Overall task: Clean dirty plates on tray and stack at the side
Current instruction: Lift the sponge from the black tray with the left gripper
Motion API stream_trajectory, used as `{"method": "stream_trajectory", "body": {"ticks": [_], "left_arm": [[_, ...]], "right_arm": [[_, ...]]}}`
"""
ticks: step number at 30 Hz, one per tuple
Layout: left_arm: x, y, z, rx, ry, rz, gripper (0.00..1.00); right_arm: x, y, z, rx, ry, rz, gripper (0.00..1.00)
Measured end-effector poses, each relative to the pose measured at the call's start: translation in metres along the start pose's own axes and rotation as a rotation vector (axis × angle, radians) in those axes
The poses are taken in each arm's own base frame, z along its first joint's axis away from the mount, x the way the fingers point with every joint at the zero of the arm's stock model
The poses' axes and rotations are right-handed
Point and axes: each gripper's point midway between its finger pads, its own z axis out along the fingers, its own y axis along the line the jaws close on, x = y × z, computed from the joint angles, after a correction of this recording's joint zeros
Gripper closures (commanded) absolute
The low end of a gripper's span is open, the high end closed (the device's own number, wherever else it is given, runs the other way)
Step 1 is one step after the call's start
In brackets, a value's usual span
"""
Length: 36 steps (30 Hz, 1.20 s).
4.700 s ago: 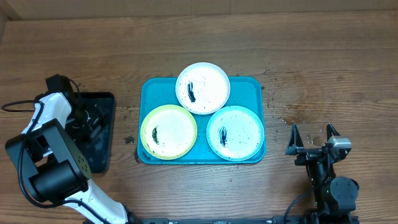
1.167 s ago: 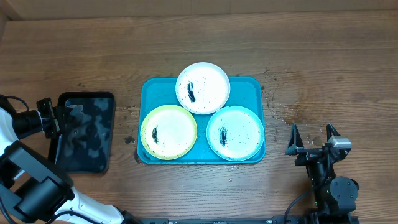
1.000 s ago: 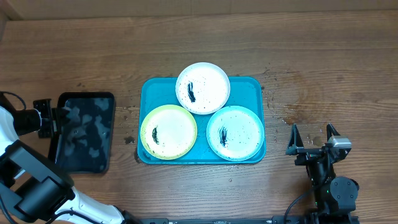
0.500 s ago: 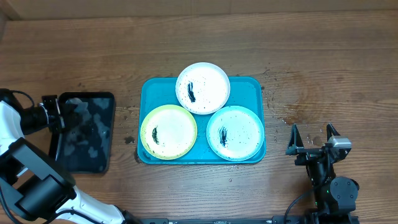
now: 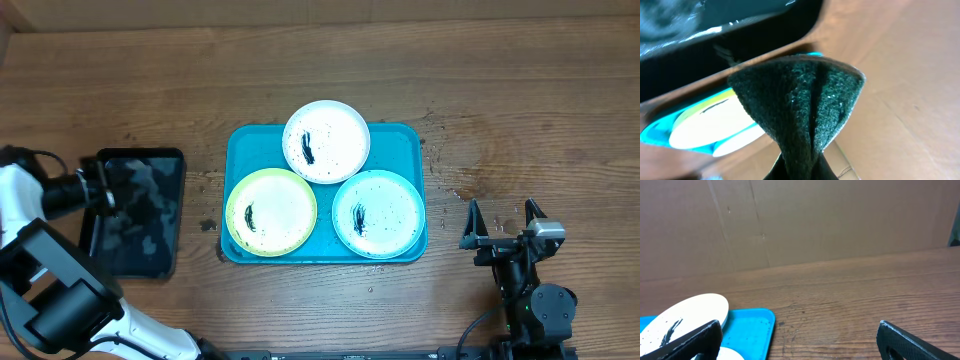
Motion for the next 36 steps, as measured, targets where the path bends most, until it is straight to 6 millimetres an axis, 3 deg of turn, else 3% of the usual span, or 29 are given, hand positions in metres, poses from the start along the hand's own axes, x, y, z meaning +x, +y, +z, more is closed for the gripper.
{"method": "stream_trajectory", "body": {"ticks": [3,6,9,13,15,19,23,26,28,31,34,36], "left_arm": [[-0.006,-0.007,-0.008,0.007,-0.037,0.036,0.96],[-0.020,0.008,-0.006,-0.087,-0.114,0.043,0.96],[-0.033,0.031,0.013,-0.175,-0.168,0.073,0.96],[-0.025,0.061,0.038,-0.241,-0.121,0.050,0.96],[-0.021,0.062,0.040,-0.240,-0.103,0.040,0.96],[-0.014,0.049,0.014,-0.220,-0.088,0.004,0.96],[-0.019,0.019,-0.023,-0.199,-0.166,0.059,0.96],[-0.025,0.012,-0.031,-0.219,-0.221,0.112,0.96],[-0.031,0.018,-0.024,-0.257,-0.242,0.135,0.96],[-0.040,0.040,0.003,-0.314,-0.249,0.156,0.96],[-0.034,0.071,0.026,-0.382,-0.208,0.119,0.96],[-0.030,0.077,0.027,-0.404,-0.194,0.099,0.96]], "right_arm": [[0.000,0.000,0.000,0.000,0.000,0.000,0.00],[0.000,0.000,0.000,0.000,0.000,0.000,0.00],[0.000,0.000,0.000,0.000,0.000,0.000,0.00],[0.000,0.000,0.000,0.000,0.000,0.000,0.00],[0.000,0.000,0.000,0.000,0.000,0.000,0.00],[0.000,0.000,0.000,0.000,0.000,0.000,0.00],[0.000,0.000,0.000,0.000,0.000,0.000,0.00],[0.000,0.000,0.000,0.000,0.000,0.000,0.00],[0.000,0.000,0.000,0.000,0.000,0.000,0.00],[0.000,0.000,0.000,0.000,0.001,0.000,0.00],[0.000,0.000,0.000,0.000,0.000,0.001,0.00],[0.000,0.000,0.000,0.000,0.000,0.000,0.00]]}}
